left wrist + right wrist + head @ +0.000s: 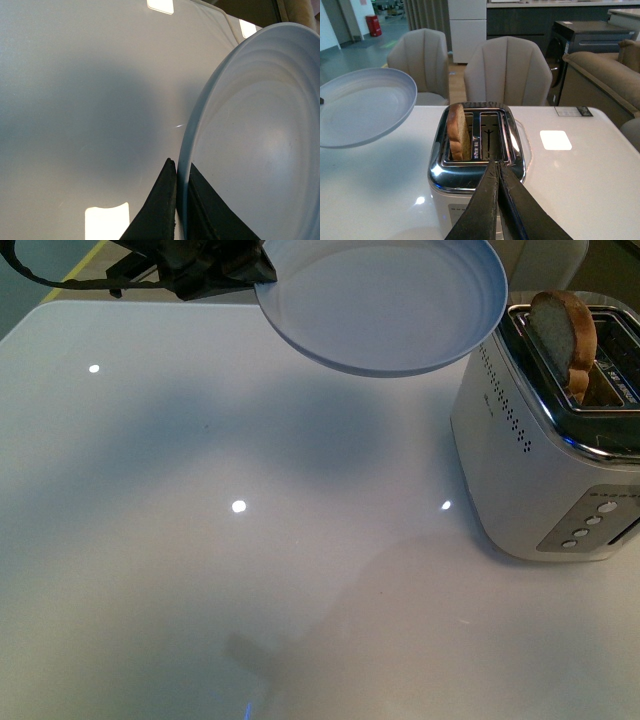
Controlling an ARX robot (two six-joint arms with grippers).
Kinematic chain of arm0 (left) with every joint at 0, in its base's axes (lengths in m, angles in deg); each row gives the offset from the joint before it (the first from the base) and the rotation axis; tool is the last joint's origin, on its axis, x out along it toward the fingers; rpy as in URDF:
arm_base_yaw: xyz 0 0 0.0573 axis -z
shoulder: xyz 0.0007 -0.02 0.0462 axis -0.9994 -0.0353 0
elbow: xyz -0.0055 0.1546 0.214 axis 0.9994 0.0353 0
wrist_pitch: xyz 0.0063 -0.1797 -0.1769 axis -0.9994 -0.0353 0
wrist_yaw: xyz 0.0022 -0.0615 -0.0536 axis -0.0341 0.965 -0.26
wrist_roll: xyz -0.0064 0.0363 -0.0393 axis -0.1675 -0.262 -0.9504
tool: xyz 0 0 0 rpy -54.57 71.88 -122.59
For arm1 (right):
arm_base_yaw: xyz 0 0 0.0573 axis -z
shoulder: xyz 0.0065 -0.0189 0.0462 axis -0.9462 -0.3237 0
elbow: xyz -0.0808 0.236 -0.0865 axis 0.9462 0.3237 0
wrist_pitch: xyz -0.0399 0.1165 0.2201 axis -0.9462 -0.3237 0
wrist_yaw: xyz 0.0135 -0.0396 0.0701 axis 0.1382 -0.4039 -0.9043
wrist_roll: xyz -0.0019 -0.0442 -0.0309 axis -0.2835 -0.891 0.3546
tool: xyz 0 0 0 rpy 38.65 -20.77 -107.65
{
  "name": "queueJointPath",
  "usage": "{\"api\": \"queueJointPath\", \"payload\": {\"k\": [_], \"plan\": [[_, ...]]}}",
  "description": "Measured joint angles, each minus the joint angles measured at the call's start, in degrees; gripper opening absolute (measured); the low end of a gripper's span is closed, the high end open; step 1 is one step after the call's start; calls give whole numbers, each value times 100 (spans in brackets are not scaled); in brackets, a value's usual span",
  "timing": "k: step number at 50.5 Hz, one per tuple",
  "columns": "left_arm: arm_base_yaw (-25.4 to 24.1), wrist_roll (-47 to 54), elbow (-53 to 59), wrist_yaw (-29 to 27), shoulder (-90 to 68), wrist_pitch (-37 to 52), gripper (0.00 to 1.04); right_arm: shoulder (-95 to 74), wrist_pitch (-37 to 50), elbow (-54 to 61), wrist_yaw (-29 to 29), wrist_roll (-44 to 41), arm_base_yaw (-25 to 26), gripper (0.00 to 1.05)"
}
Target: Left arm holds plate, right arm toasts bread
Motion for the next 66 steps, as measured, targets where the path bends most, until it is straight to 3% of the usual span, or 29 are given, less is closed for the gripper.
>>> {"api": "queueJointPath", "payload": {"k": [5,31,54,66], "plan": [[-2,0,0,-2,2,0,3,9,-4,0,2,0,0,8],[0,0,0,-2,2,0,3,11,-4,0,0,2,0,97],[-17,42,-4,-225,2,-24,3,11,-4,0,2,2,0,96],[-317,81,-122,-210,2,-83,3,11,-4,0,2,2,0,96]]}}
